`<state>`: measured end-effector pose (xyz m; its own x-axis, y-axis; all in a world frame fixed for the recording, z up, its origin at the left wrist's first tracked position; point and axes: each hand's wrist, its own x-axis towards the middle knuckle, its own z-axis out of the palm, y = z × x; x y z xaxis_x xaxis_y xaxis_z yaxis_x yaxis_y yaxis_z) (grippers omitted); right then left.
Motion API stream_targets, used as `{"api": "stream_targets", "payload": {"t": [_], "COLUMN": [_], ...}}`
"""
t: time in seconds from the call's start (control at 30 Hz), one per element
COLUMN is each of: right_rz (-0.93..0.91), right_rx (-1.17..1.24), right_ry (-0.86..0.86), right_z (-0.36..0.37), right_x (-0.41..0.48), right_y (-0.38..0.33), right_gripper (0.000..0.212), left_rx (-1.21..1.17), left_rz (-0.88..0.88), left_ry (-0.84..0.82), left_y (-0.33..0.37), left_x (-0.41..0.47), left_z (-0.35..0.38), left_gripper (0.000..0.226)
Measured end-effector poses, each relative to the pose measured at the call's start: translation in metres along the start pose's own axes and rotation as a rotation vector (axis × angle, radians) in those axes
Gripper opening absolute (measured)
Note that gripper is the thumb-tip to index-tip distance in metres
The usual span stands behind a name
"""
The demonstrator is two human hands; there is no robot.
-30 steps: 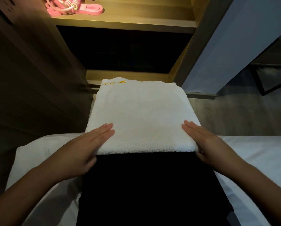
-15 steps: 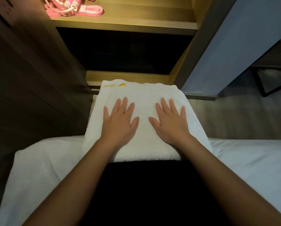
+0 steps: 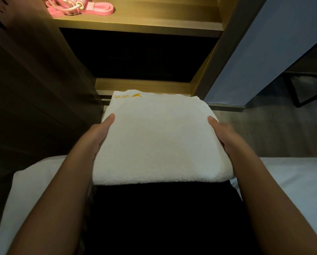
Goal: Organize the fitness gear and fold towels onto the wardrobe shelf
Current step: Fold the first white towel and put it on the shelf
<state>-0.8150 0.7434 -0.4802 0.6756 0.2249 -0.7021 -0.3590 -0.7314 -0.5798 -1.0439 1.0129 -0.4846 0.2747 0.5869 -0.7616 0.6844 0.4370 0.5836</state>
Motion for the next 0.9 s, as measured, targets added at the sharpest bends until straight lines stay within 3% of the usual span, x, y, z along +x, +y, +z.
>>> {"api": "stream_targets", "payload": {"t": [0.1, 0.2, 0.27, 0.4, 0.47, 0.57, 0.8, 0.9], "right_rz": [-0.035, -0.012, 0.031, 0.115, 0.085, -0.045, -0.034, -0.147], "right_rx": [-0.149, -0.118, -0.026, 0.134, 0.132, -0.016, -0.050, -0.174], "right_ry": [0.034, -0.020, -0.079, -0.187, -0.129, 0.088, 0.016, 0.134], "right_z": [-0.009, -0.013, -0.017, -0.019, -0.012, -0.001, -0.005, 0.005], "right_x": [-0.005, -0.016, -0.018, -0.002, 0.011, 0.027, 0.041, 0.050], "right_y": [0.010, 0.027, 0.026, -0.004, -0.016, -0.011, -0.010, -0.028], "right_gripper": [0.065, 0.055, 0.042, 0.050, 0.055, 0.045, 0.046, 0.050], "left_rx": [0.173, 0.208, 0.143, -0.067, -0.016, 0.000, 0.084, 0.203], "left_rz": [0.016, -0.026, -0.046, -0.048, -0.003, 0.076, -0.029, 0.004], "left_ry": [0.078, 0.015, -0.054, -0.158, 0.006, 0.197, 0.035, 0.120], "left_y": [-0.016, -0.034, -0.033, -0.004, 0.012, 0.013, 0.021, 0.037], "left_x": [-0.007, -0.016, -0.017, -0.009, 0.003, 0.014, 0.027, 0.036], "left_z": [-0.004, -0.010, -0.017, -0.011, 0.002, 0.012, 0.003, 0.011], "left_gripper": [0.055, 0.051, 0.052, 0.058, 0.064, 0.050, 0.056, 0.070]}}
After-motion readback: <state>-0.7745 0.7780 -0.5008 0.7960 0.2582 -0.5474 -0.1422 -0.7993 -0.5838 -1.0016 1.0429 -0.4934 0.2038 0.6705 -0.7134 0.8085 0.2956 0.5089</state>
